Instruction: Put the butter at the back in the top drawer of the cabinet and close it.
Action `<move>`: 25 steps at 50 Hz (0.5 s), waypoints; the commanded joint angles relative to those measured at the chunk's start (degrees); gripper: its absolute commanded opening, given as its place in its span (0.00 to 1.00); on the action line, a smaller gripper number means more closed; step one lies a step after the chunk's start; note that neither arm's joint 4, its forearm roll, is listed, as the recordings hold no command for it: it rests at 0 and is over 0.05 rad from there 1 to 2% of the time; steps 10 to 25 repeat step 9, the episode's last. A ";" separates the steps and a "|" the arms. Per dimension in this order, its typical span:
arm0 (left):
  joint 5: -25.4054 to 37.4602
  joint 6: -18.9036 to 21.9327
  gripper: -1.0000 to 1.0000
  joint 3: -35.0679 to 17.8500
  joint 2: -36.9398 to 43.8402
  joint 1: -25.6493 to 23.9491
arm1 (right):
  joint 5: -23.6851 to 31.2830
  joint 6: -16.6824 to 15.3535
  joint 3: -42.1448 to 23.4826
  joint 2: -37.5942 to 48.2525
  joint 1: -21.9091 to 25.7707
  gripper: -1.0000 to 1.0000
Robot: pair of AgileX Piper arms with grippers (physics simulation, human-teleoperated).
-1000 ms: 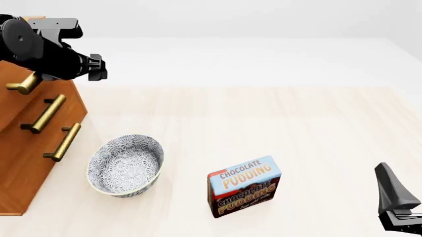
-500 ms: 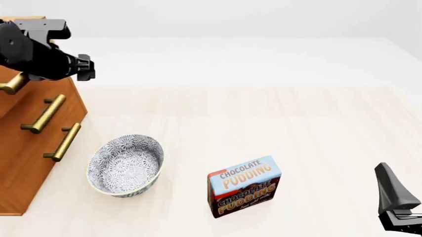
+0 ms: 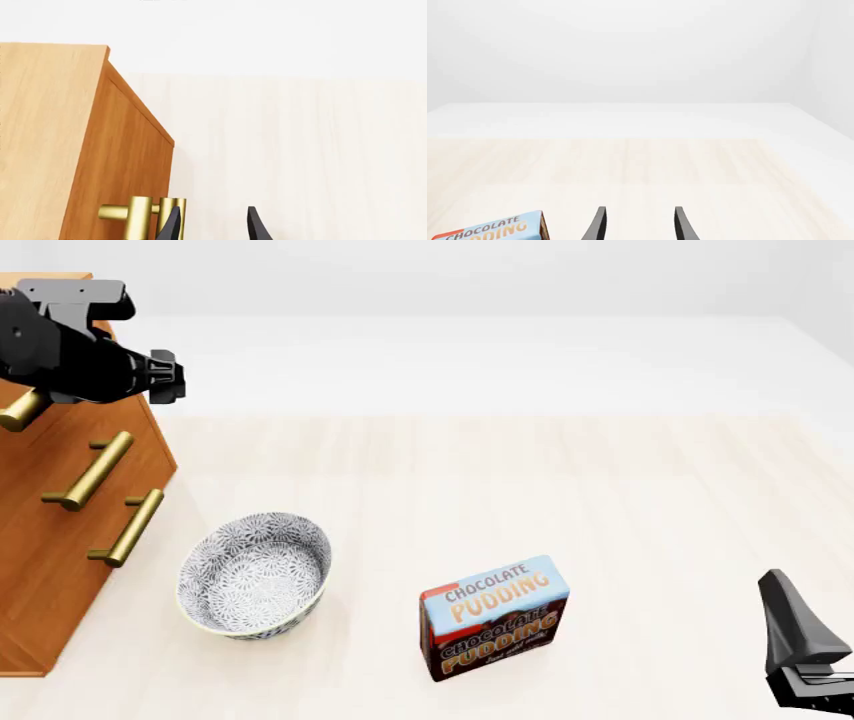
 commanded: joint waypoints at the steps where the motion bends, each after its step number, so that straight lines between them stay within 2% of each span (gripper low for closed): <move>1: 0.53 -1.02 1.00 4.80 1.97 3.99 | 0.00 0.00 0.00 0.00 0.00 1.00; 25: 0.51 -1.33 1.00 5.21 1.46 4.38 | 0.00 0.00 0.00 0.00 0.00 1.00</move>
